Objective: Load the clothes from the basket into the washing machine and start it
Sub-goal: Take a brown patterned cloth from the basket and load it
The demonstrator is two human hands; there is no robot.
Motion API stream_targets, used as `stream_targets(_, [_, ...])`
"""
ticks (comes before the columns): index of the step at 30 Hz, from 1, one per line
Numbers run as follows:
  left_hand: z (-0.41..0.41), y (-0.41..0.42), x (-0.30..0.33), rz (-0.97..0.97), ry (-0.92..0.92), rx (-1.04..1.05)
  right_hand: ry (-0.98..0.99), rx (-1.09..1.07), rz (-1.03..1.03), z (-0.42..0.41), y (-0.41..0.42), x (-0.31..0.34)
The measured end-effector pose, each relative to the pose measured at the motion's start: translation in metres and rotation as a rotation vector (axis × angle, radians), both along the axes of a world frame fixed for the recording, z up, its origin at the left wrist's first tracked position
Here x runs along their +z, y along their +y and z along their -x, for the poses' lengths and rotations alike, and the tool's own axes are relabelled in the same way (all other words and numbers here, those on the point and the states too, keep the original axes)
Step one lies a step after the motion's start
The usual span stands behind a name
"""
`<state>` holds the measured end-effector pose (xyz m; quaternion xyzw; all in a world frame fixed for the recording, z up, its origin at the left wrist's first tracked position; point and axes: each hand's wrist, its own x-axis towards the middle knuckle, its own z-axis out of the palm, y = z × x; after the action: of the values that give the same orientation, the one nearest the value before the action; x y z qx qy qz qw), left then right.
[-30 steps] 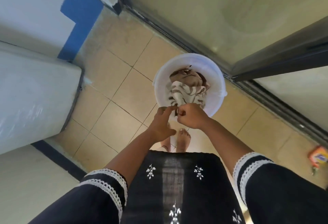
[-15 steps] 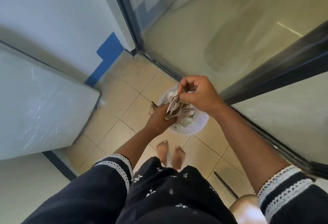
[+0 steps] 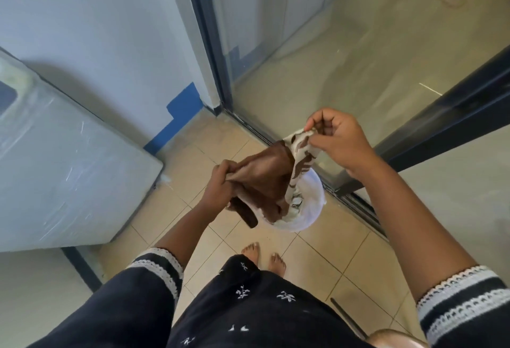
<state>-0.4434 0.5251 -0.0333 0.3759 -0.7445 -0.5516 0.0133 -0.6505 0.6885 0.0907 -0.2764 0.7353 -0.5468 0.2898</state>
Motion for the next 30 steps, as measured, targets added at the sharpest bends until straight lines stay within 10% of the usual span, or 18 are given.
stream_targets(4, [-0.001, 0.008, 0.038, -0.207, 0.136, -0.235, 0.049, 0.148, -0.072, -0.029, -0.005, -0.012])
stream_targets(8, [0.009, 0.029, 0.051, -0.018, 0.059, -0.403, 0.086, 0.341, -0.053, -0.058, -0.019, -0.011])
stream_targets(12, [0.013, 0.04, 0.06, -0.083, 0.018, -0.076, 0.107, 0.215, -0.044, -0.057, -0.016, -0.021])
stream_targets(20, [0.011, 0.04, 0.099, -0.839, 0.418, 0.328, 0.02, 0.337, -0.442, -0.076, 0.008, -0.07])
stream_targets(27, [-0.002, 0.0, 0.064, 0.032, -0.138, 0.022, 0.357, 0.401, -0.713, -0.056, 0.01, -0.052])
stream_targets(30, [-0.002, 0.018, 0.05, 0.068, -0.172, -0.368, 0.472, 0.419, -0.579, -0.063, -0.003, -0.024])
